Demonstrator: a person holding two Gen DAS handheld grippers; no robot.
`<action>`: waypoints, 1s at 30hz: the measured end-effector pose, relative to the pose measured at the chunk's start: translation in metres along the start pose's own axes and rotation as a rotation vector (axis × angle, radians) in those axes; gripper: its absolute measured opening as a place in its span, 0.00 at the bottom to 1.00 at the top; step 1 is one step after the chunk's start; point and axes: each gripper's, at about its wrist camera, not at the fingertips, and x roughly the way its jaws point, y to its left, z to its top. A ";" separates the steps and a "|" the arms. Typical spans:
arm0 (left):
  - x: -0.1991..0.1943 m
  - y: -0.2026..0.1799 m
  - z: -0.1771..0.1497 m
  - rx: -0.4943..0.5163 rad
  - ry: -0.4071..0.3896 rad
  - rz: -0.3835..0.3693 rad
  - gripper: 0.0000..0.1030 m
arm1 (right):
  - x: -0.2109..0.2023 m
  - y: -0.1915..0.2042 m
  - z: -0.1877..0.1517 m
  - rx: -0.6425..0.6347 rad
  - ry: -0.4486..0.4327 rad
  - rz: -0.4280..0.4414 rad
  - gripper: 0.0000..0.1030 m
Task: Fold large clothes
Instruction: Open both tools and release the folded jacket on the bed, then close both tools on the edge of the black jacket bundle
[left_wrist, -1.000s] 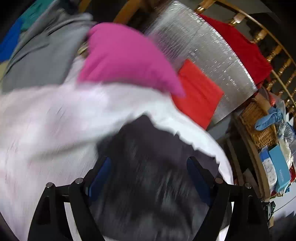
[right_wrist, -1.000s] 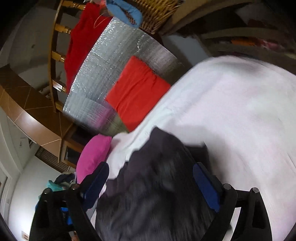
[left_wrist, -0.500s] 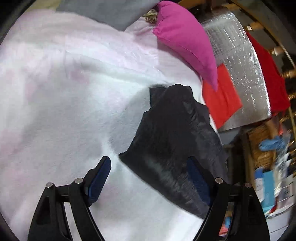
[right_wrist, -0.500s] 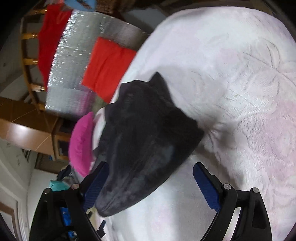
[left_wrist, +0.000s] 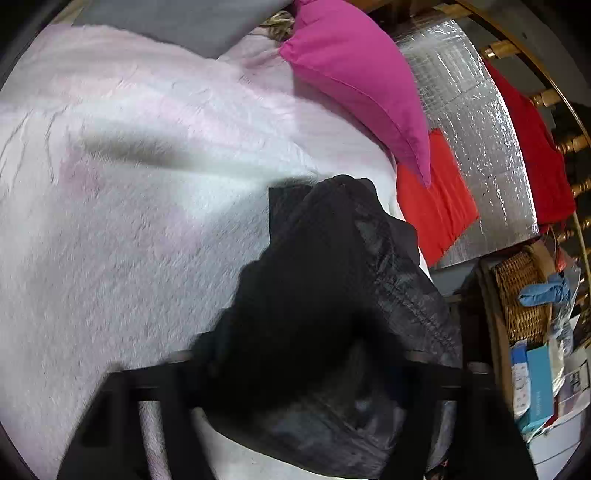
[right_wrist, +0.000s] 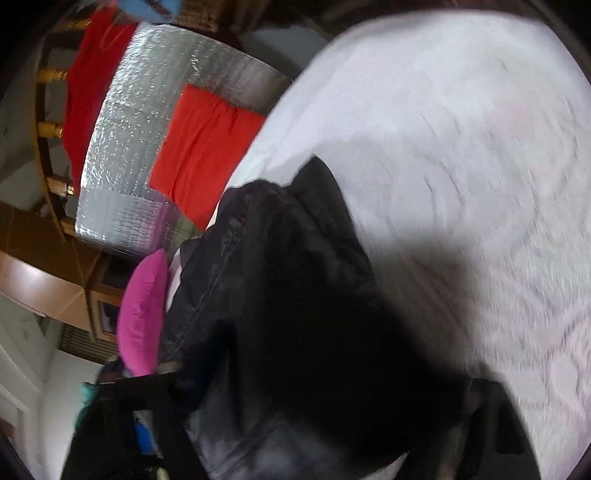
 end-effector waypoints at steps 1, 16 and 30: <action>-0.001 0.000 0.001 0.008 -0.008 -0.003 0.43 | 0.003 0.002 0.000 -0.007 0.009 -0.005 0.50; -0.080 -0.003 -0.042 0.161 -0.011 0.011 0.19 | -0.093 0.006 -0.041 -0.093 -0.023 -0.010 0.35; -0.135 0.032 -0.099 0.182 0.072 0.182 0.52 | -0.154 -0.064 -0.078 -0.027 0.132 -0.102 0.69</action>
